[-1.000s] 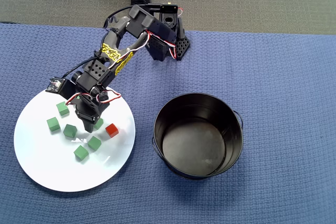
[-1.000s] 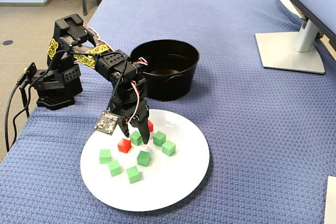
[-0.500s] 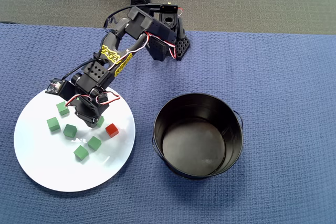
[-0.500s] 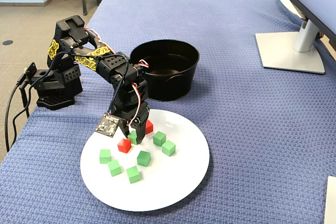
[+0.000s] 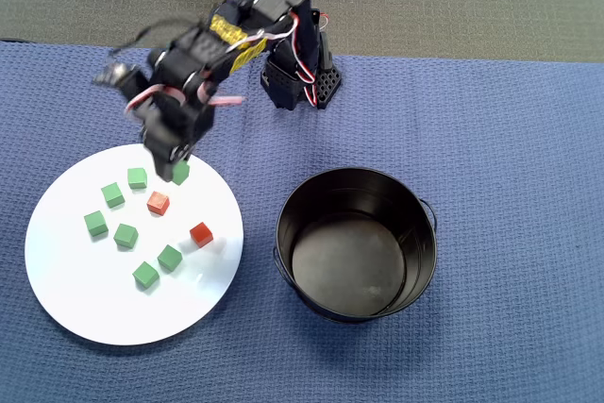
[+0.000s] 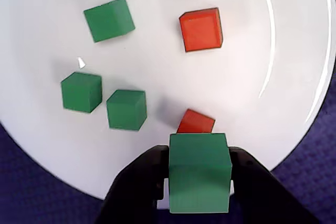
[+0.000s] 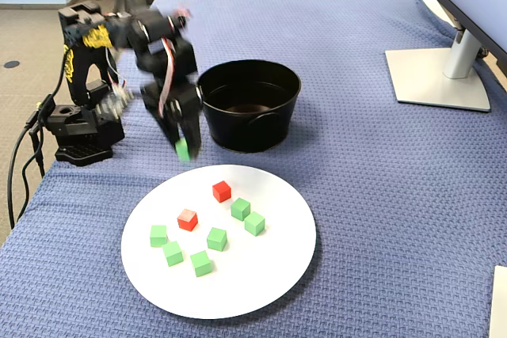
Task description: Pick up the green cubes from the white plate and place them in the black recipient
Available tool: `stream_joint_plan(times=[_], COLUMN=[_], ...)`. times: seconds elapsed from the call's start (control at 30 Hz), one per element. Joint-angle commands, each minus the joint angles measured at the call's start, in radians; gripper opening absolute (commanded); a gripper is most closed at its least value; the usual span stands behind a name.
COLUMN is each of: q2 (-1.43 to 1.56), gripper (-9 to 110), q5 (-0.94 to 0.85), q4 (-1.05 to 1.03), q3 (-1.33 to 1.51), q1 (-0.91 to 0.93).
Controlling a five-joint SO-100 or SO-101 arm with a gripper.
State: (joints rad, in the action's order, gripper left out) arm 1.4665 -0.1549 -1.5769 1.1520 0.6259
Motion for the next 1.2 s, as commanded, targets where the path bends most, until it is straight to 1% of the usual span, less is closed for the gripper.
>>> stream_joint_plan(times=[0.0, 0.17, 0.33, 0.5, 0.63, 0.67, 0.7, 0.73, 0.77, 0.8, 0.9, 1.0, 1.07, 1.13, 1.17], q2=[0.175, 0.206, 0.109, -0.006, -0.049, -0.052, -0.052, -0.051, -0.043, -0.029, 0.028, 0.069, 0.077, 0.064, 0.054], gripper=[0, 0, 0, 0, 0, 0, 5, 18, 28, 31, 34, 32, 31, 26, 25], q5=[0.043, 0.101, 0.164, 0.198, 0.222, 0.224, 0.224, 0.209, 0.202, 0.206, 0.225, 0.189, 0.156, 0.115, 0.075], q4=[-0.058, 0.048, 0.143, 0.189, 0.202, 0.202, 0.198, 0.187, 0.176, 0.172, 0.201, 0.235, 0.199, 0.107, 0.064], q3=[-0.049, 0.003, 0.014, 0.009, -0.009, -0.012, -0.017, -0.020, -0.020, -0.017, 0.011, 0.015, -0.029, -0.115, -0.152], q1=[-0.124, -0.356, -0.568, -0.738, -0.810, -0.821, -0.827, -0.834, -0.836, -0.831, -0.785, -0.716, -0.658, -0.583, -0.545])
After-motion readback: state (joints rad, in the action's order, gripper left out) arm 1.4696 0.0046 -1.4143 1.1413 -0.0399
